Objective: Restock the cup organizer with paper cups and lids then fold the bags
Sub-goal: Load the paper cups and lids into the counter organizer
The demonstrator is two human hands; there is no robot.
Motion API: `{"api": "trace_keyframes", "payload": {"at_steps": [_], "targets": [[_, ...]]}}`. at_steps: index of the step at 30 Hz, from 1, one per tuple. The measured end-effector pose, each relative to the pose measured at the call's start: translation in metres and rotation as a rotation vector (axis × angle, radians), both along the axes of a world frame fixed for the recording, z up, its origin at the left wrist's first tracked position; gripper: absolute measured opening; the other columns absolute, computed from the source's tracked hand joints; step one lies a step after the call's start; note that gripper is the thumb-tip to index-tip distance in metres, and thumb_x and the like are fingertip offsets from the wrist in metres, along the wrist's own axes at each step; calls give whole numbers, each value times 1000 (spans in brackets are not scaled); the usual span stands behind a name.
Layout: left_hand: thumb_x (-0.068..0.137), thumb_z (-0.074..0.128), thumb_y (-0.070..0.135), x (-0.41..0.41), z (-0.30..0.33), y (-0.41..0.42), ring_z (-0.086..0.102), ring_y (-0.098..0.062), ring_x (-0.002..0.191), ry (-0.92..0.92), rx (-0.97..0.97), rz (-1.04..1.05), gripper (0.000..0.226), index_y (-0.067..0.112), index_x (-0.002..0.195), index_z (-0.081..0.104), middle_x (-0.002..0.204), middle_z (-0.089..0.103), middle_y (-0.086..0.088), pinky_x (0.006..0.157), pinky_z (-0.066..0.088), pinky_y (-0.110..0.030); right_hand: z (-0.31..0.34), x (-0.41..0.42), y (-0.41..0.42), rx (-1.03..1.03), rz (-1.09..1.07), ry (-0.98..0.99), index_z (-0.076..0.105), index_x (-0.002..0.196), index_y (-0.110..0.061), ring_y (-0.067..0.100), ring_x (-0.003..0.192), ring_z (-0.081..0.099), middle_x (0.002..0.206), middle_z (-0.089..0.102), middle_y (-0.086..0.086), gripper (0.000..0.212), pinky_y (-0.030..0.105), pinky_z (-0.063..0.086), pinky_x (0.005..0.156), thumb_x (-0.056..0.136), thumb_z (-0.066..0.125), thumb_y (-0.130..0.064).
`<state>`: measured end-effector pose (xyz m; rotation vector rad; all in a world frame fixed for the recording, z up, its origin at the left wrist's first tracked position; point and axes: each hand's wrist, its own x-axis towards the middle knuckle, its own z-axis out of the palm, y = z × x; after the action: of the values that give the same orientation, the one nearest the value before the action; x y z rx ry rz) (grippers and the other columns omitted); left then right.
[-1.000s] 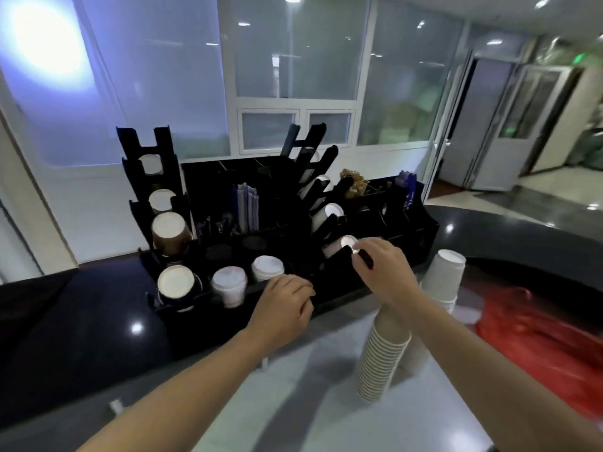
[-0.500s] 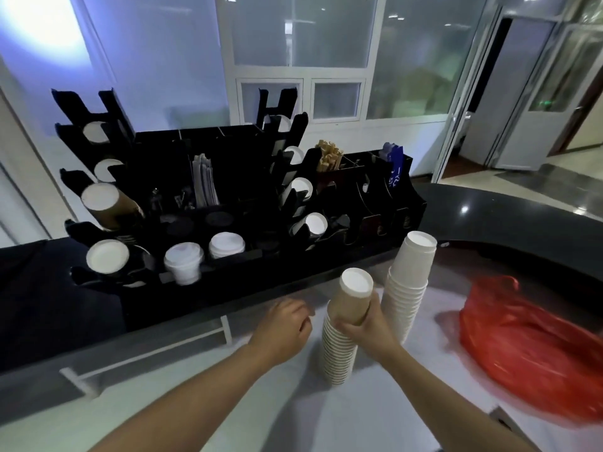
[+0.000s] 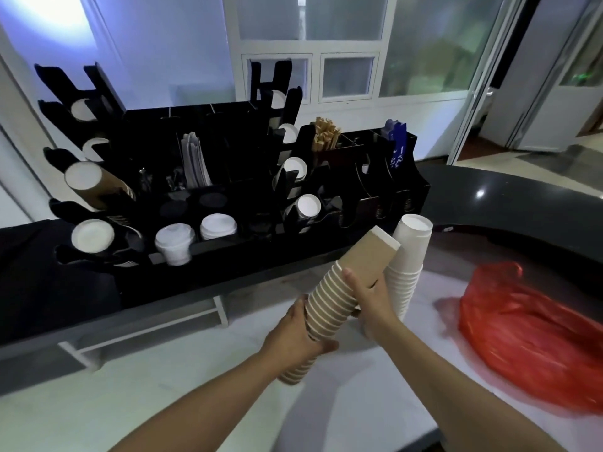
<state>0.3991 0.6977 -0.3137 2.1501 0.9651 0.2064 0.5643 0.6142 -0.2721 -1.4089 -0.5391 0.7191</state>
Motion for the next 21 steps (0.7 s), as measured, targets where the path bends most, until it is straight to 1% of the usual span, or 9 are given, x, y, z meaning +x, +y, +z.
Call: {"api": "trace_keyframes", "payload": {"at_steps": [2,4,6,8,10,13,15,19,21], "targets": [[51,75,80,1,5,-5,55,-12,122,-8,24,53,119,36,148,20,143,47,14,93,52,-40,7,0,-4,-2,0,90,51,112,-49,17,108,67,113,69,-12,42,46,59,81,80,78,-53],[53,74,78,2,13,-8,60,-11,112,-24,62,84,105,35,140,34,131,53,15,86,53,-36,13,0,-8,-5,2,133,50,115,-45,16,109,66,118,68,-9,44,46,58,85,81,76,-53],[55,75,72,2,25,-9,63,-6,102,-90,52,90,87,37,129,47,120,60,19,82,55,-33,16,-5,-10,31,27,119,47,124,-42,17,113,66,123,68,-7,57,42,57,85,79,80,-53],[58,78,65,3,33,-10,67,1,87,-172,-2,66,65,39,114,59,103,70,18,76,59,-33,15,-14,-8,92,32,117,45,129,-38,19,114,67,123,68,-4,74,43,57,89,70,87,-47],[60,80,61,0,40,-11,68,3,77,-199,-83,27,56,36,107,64,92,73,15,73,60,-32,12,-25,-7,137,8,160,45,130,-35,20,110,69,121,70,0,81,42,58,89,62,90,-40],[61,82,62,-13,49,-8,68,4,79,-206,-154,-23,61,34,111,62,94,74,14,74,59,-27,13,-39,-5,195,25,182,48,135,-25,28,111,69,122,70,10,75,44,57,89,72,88,-34],[62,83,61,-22,53,-3,69,3,80,-205,-180,-54,60,34,111,63,96,74,13,75,59,-27,16,-47,-3,210,37,176,50,136,-18,34,113,67,123,69,15,72,44,57,88,76,87,-30],[66,84,59,-36,62,5,72,-4,83,-208,-254,-131,54,32,109,66,96,76,10,83,60,-38,25,-58,3,214,11,175,50,135,-15,36,110,68,120,69,18,70,44,59,84,77,88,-24],[69,84,53,-41,69,9,73,-6,83,-215,-276,-153,45,33,106,68,94,76,10,84,60,-39,29,-64,6,214,6,164,51,135,-16,35,108,69,119,69,17,68,46,59,84,77,87,-20]]}}
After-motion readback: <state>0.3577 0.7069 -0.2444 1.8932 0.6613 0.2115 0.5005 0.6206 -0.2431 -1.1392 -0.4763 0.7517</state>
